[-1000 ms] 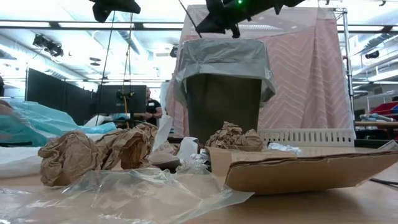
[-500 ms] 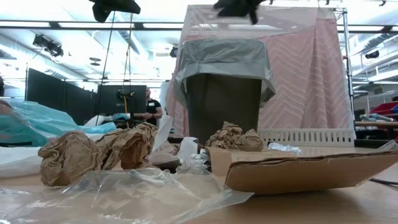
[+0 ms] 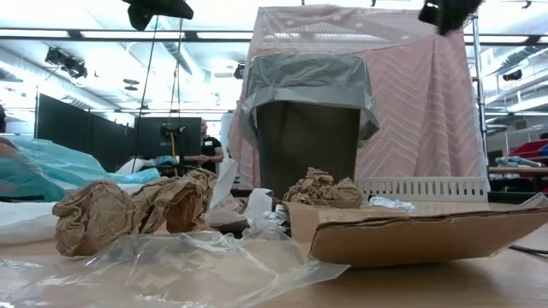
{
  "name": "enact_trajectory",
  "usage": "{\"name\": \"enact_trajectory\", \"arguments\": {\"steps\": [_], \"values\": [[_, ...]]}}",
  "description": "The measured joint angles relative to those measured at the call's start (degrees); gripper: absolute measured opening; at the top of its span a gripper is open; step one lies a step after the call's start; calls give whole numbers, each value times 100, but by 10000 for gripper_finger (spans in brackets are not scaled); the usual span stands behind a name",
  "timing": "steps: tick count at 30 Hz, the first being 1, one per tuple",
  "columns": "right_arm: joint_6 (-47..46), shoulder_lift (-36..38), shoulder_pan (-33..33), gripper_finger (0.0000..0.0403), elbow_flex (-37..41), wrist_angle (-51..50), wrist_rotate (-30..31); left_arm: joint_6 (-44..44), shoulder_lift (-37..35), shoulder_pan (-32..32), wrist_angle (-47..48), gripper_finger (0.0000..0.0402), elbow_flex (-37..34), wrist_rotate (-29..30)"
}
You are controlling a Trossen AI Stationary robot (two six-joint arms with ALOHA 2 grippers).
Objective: Place trash/remove bag and relplace
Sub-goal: Put the zip tie into the trash bin
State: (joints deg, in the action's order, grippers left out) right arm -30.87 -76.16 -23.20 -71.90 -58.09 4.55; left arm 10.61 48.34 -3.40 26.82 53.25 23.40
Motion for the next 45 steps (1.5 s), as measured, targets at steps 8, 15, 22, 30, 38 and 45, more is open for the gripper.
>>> {"name": "enact_trajectory", "arguments": {"steps": [8,15,22,30,38,45], "values": [[559,-1564,-739,135,258,446,-319,39,0,0,-10,15,0,0],[741,-2213,-1166,135,302,1089,-520,48,0,0,-4,15,-1,0],[815,-2683,-1356,135,302,1307,-482,55,0,0,5,15,0,0],[908,-3157,-1589,135,304,1418,-505,57,0,0,1,15,0,0],[865,-3384,-1565,41,295,1372,-295,59,0,0,-8,15,0,22],[728,-3409,-1527,1,294,1262,-391,59,0,0,-8,15,0,77]]}}
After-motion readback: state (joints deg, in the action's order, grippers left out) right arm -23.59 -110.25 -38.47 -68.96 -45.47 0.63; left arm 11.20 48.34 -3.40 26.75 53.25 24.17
